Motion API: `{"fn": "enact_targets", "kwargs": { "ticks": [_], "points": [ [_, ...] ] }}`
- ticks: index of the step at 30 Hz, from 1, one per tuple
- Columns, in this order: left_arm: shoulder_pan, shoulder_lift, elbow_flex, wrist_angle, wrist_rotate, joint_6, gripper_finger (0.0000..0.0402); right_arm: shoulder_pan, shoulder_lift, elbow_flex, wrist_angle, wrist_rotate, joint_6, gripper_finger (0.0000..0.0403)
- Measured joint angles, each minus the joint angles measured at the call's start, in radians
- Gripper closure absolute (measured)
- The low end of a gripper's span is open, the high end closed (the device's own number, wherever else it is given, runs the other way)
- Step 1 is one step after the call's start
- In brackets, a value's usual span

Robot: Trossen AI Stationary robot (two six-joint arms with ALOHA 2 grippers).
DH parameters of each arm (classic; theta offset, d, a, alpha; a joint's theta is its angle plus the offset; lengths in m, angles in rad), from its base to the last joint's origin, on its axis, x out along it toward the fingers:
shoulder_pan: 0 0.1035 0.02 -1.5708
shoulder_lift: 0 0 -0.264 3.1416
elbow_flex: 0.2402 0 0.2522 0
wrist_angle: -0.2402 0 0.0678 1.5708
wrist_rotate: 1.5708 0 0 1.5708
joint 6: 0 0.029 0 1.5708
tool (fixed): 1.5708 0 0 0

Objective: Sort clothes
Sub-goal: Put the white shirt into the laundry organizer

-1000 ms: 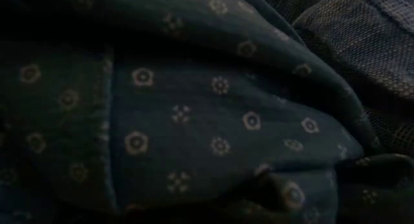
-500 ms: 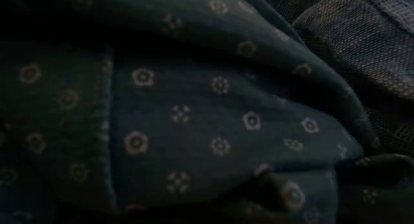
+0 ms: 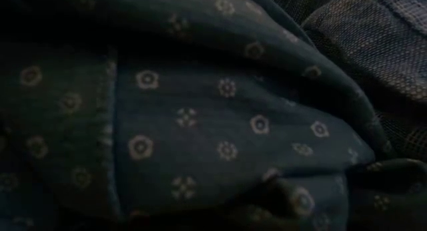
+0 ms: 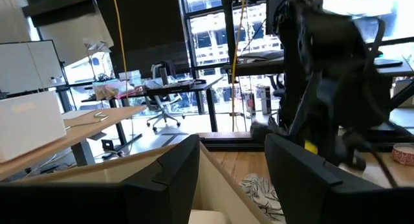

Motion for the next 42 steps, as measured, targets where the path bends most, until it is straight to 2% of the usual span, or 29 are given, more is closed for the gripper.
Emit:
{"fn": "enact_targets", "kwargs": {
  "ticks": [6, 11, 15, 23, 27, 29, 33, 34, 36, 39, 42],
  "points": [
    [0.0, 0.0, 0.0, 0.003, 0.0, 0.0, 0.0231, 0.002, 0.0, -0.082, 0.331, -0.089, -0.083, 0.0157],
    [0.0, 0.0, 0.0, 0.003, 0.0, 0.0, 0.0231, -0.005, 0.005, -0.105, 0.528, -0.115, -0.142, 0.0157],
    [0.0, 0.0, 0.0, -0.004, 0.0, 0.0, 0.0231, -0.038, 0.043, -0.123, 0.58, -0.1, -0.151, 0.0157],
    [0.0, 0.0, 0.0, -0.004, 0.0, -0.001, 0.0231, -0.11, 0.176, -0.124, 0.58, -0.14, -0.098, 0.0161],
    [0.0, 0.0, 0.0, -0.005, 0.0, -0.001, 0.0231, -0.108, 0.211, -0.122, 0.57, -0.146, -0.098, 0.0206],
    [0.0, 0.0, 0.0, -0.005, 0.0, 0.0, 0.0231, -0.107, 0.214, -0.123, 0.569, -0.152, -0.098, 0.0248],
    [0.0, 0.0, 0.0, -0.005, 0.0, 0.0, 0.0231, -0.106, 0.21, -0.124, 0.561, -0.163, -0.095, 0.0362],
    [0.0, 0.0, 0.0, -0.005, 0.0, 0.0, 0.0231, -0.106, 0.209, -0.124, 0.559, -0.171, -0.095, 0.0376],
    [0.0, 0.0, 0.0, -0.006, 0.0, 0.0, 0.0231, -0.1, 0.193, -0.126, 0.55, -0.166, -0.087, 0.0375],
    [0.0, 0.0, 0.0, -0.006, 0.0, 0.004, 0.0231, -0.079, 0.166, -0.128, 0.526, -0.105, -0.07, 0.0356],
    [0.0, 0.0, 0.0, -0.006, 0.0, 0.019, 0.0231, -0.058, 0.12, -0.135, 0.479, -0.062, -0.07, 0.0364]
  ]
}}
